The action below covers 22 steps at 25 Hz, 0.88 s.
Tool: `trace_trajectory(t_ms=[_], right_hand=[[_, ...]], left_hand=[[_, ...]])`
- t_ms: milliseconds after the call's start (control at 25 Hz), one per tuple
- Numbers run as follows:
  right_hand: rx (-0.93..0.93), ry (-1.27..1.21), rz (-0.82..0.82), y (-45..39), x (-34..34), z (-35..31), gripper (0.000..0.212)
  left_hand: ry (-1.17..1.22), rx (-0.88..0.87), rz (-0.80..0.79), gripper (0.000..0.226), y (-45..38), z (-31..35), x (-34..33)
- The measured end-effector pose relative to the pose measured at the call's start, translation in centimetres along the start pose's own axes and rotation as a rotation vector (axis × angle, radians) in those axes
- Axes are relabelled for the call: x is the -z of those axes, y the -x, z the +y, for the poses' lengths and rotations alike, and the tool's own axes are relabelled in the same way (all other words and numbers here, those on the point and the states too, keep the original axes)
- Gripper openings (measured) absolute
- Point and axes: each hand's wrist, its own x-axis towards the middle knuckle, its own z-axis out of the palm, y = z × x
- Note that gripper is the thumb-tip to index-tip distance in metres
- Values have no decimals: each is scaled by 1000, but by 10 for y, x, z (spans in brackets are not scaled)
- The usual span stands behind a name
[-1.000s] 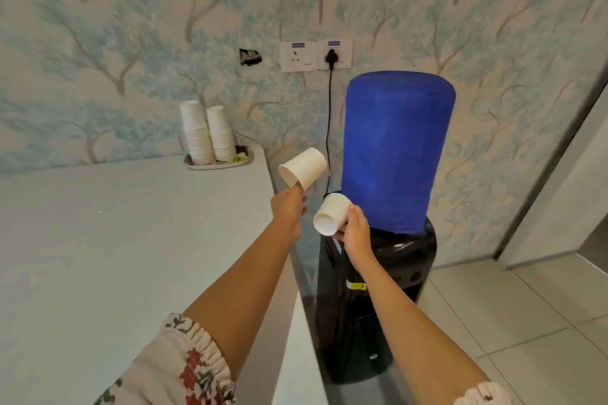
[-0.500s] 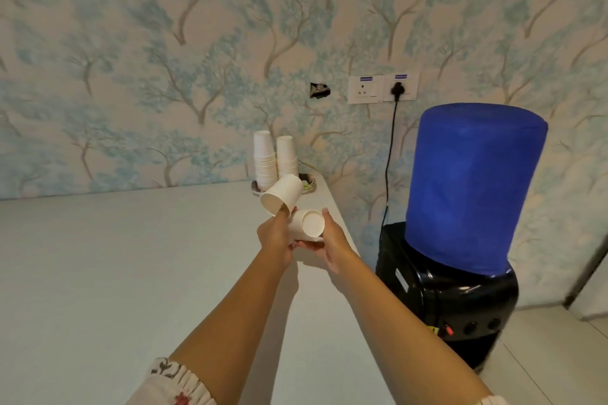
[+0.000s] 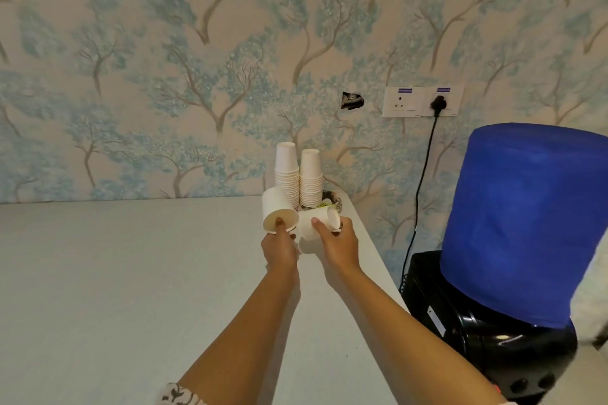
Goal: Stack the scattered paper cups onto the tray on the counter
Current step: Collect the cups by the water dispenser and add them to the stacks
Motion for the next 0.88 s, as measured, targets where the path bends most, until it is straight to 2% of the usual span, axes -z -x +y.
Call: trace_trajectory(t_ms=[120,280,560,720,880], right_hand=[[111,65,69,-40,4,0,45],[312,238,51,-103,9,-7,47],[499,341,134,-172,-15,-37,49],[602,401,182,-192,-37,-58,53],[642,580,141,-209,-52,-75,60]], left_hand=[[-2,0,18,40,-27,-7,-6],[-40,-64,-13,44,-73,-13,-5],[-26,-143,-179,26,-95,-24,4],[-52,-166,-205,16,-96,-25,5],[-54,-181,-212,18,-95,-26,4]])
